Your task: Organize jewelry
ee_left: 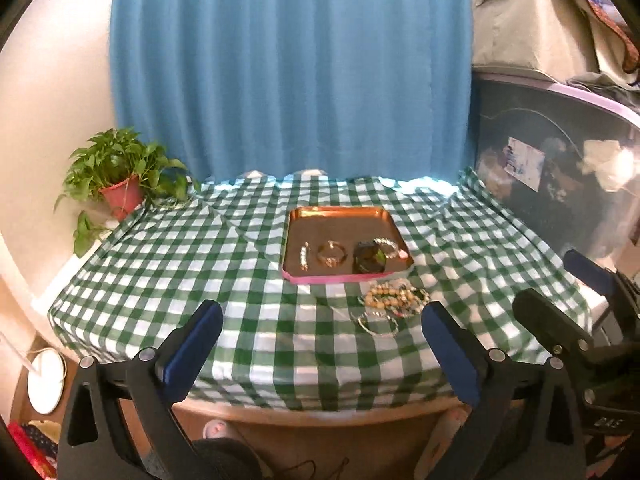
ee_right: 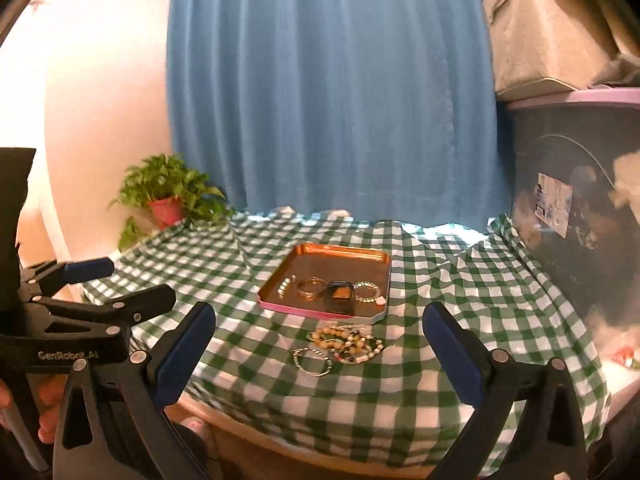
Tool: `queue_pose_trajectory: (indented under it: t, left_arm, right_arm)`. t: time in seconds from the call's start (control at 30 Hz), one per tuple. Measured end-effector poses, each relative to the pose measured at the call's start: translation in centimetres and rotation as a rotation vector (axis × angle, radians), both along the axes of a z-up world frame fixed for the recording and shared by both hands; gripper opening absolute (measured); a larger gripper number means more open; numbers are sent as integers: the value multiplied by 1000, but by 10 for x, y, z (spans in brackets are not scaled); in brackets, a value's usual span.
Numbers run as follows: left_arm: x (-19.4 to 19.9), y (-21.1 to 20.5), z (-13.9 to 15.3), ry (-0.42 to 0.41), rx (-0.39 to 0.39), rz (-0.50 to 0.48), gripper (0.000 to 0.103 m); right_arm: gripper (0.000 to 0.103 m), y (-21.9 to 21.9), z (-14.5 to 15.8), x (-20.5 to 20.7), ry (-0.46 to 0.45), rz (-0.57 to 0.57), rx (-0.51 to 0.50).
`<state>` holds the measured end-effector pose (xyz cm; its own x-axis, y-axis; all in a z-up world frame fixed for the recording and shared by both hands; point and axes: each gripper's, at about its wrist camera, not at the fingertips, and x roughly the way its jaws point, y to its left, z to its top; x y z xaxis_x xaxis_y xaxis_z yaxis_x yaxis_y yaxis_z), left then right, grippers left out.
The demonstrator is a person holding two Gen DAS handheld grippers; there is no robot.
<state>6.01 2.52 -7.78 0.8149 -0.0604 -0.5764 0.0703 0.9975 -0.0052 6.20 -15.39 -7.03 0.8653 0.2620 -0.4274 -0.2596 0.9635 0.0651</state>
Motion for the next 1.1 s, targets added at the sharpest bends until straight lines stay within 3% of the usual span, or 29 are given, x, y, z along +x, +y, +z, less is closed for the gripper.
queue_pose_trajectory:
  t: [0.2, 0.37, 0.47, 0.53, 0.6, 0.83, 0.97, 1.0, 1.03, 1.07, 1.1]
  left_arm:
    - [-13, -8, 1, -54, 35, -6, 100]
    - [14, 3, -22, 19, -71, -31, 100]
    - [30, 15, -39, 72, -167, -36, 100]
    - [41, 19, -49, 94, -184, -30, 100]
    - [52, 19, -59, 103, -168, -25, 100]
    - [99, 3, -90, 148, -97, -79, 100]
    - [129, -2, -110, 169, -123, -86, 99]
    - [137, -4, -117, 180, -136, -93, 98]
    - [142, -5, -122, 189, -142, -103, 91]
    - [150, -10, -132, 207, -140, -131, 74]
    - [155, -14, -140, 221, -124, -150, 65]
  right_arm:
    - [103, 3, -2, -11, 54, 3, -49]
    - [103, -6, -13, -11, 27, -42, -6]
    - [102, -15, -29, 4, 79, -74, 60]
    - [94, -17, -41, 15, 108, -92, 67]
    - [74, -19, -54, 27, 126, -90, 54]
    - [70, -29, -78, 66, 195, -80, 82]
    - [52, -32, -79, 98, 192, -92, 82]
    - [50, -33, -80, 108, 193, -91, 85]
    - [50, -33, -82, 114, 194, -88, 89]
    - [50, -33, -85, 122, 191, -73, 98]
    - [50, -32, -90, 128, 190, -59, 100]
